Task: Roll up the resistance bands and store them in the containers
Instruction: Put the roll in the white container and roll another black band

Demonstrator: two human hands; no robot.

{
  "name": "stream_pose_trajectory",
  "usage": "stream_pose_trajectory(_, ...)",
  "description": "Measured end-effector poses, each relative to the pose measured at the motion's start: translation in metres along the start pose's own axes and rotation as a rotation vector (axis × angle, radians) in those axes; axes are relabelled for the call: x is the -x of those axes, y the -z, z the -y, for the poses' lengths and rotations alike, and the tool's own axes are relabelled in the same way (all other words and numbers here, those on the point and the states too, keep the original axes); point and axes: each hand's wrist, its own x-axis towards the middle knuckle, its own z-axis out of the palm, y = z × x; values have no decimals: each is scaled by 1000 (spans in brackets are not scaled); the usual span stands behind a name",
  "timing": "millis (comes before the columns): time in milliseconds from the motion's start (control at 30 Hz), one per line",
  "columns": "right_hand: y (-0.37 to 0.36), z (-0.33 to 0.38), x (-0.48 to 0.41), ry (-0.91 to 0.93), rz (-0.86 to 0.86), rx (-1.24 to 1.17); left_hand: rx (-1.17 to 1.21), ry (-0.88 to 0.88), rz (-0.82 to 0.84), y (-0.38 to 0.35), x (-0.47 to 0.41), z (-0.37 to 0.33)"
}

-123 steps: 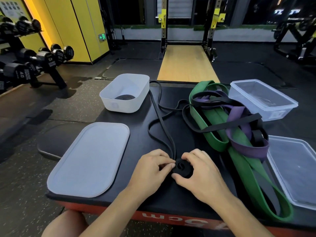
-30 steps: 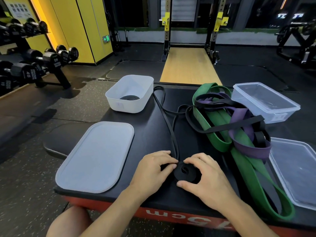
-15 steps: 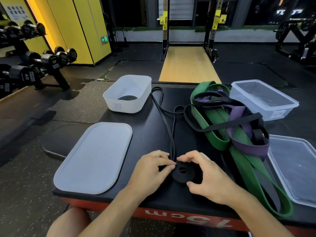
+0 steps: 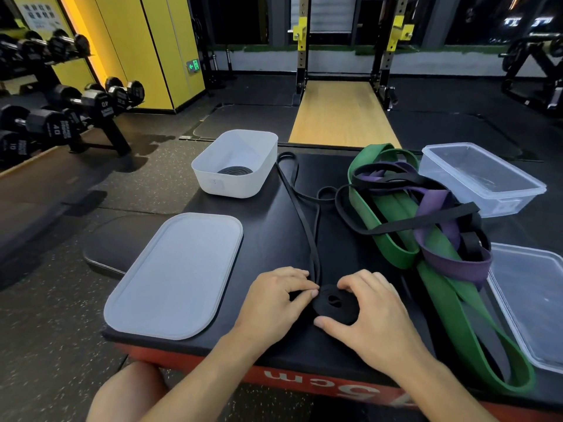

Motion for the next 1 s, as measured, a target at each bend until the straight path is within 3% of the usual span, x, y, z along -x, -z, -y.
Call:
stream_pose_trajectory(367, 18, -14, -11, 89, 211, -196, 31, -2, 22, 1, -1, 1)
stream_pose_trajectory(567, 17, -7, -8, -19, 173, -225, -118, -55, 22, 1, 6, -5)
stream_pose_trajectory(700, 18, -3, -9, -38, 146, -228, -145, -1, 17, 3, 7, -12)
stream_pose_trajectory(867, 17, -3, -11, -63, 157, -246, -274, -95, 220, 13, 14, -15)
stream_pose_trajectory(1000, 17, -3, -15, -86, 180, -293, -421, -143, 101, 5, 16, -18)
